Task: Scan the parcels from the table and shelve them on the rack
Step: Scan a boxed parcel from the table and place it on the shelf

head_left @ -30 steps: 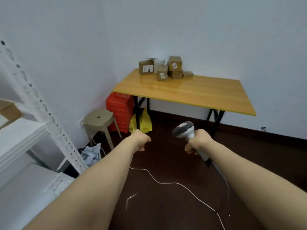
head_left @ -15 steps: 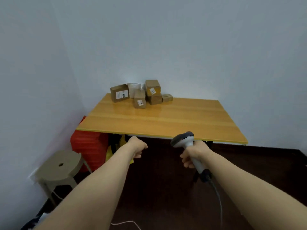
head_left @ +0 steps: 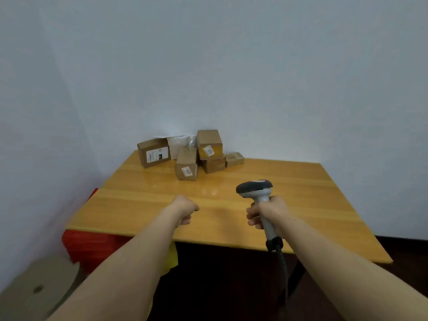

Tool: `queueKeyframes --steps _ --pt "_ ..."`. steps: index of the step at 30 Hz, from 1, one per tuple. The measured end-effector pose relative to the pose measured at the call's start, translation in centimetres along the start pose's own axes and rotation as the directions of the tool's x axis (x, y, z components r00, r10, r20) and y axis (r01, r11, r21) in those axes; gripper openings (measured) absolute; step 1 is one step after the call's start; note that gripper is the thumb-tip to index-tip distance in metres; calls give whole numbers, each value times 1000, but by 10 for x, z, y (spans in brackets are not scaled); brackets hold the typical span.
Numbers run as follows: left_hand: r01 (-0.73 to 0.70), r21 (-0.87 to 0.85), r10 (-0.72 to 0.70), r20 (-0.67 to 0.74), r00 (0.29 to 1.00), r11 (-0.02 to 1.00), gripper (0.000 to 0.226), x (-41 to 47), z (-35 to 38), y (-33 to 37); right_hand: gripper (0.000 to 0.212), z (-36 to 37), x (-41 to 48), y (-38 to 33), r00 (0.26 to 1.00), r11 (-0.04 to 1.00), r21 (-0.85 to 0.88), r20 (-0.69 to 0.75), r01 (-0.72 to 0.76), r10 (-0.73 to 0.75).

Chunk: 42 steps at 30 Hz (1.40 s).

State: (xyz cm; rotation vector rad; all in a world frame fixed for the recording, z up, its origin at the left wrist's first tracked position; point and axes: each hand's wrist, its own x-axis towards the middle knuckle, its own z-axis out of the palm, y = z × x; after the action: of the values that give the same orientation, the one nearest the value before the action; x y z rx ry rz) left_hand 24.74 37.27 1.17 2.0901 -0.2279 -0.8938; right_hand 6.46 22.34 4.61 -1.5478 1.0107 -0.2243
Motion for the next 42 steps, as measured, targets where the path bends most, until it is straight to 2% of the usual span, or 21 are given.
queueKeyframes --steps 6,11,14,15,17,20,24,26,30,33,35,37,40,42 --pt "-9 -122 -1 -82 997 992 33 96 8 80 7 -24 122 -49 1000 996 91 10 8 -9" --pt "4 -227 -41 -161 986 974 40 157 4 117 8 -17 196 -84 999 979 203 31 -20 14" --pt "1 -263 -55 -200 978 965 19 202 -5 141 9 -7 241 -101 999 973 231 40 -24 15" --pt "2 -278 -62 -209 976 961 19 219 -8 149 10 -3 256 -106 999 972 236 38 -20 12" --pt "-7 -256 -55 -233 971 967 27 253 -13 163 10 5 284 -114 1000 971 240 31 -13 6" --pt "-1 -195 -50 -258 965 981 28 305 -23 182 12 21 328 -129 999 963 267 43 -20 9" --pt "-12 -66 -4 -239 971 998 35 363 -33 203 23 46 386 -147 1000 960 280 16 -8 4" --pt "-13 -86 -7 -224 975 996 44 388 -34 210 33 59 410 -150 1000 961 276 5 -1 0" --pt "27 -101 -48 -210 976 995 61 423 -32 212 23 77 445 -148 1000 957 289 21 -24 19" --pt "30 -67 -36 -102 994 997 62 437 -28 207 28 87 463 -145 994 955 292 109 -42 10" --pt "21 -143 -24 -17 1000 989 54 438 -23 203 32 91 469 -142 985 952 295 172 -84 33" --pt "19 -260 -19 5 1000 966 49 433 -20 202 25 89 471 -138 979 942 322 202 -92 27" --pt "-3 -406 1 -5 1000 914 57 416 -18 195 12 70 465 -127 978 915 396 209 -78 -7" --pt "-43 -468 46 -5 999 883 60 399 -17 190 11 52 457 -120 970 887 451 242 -95 -19"
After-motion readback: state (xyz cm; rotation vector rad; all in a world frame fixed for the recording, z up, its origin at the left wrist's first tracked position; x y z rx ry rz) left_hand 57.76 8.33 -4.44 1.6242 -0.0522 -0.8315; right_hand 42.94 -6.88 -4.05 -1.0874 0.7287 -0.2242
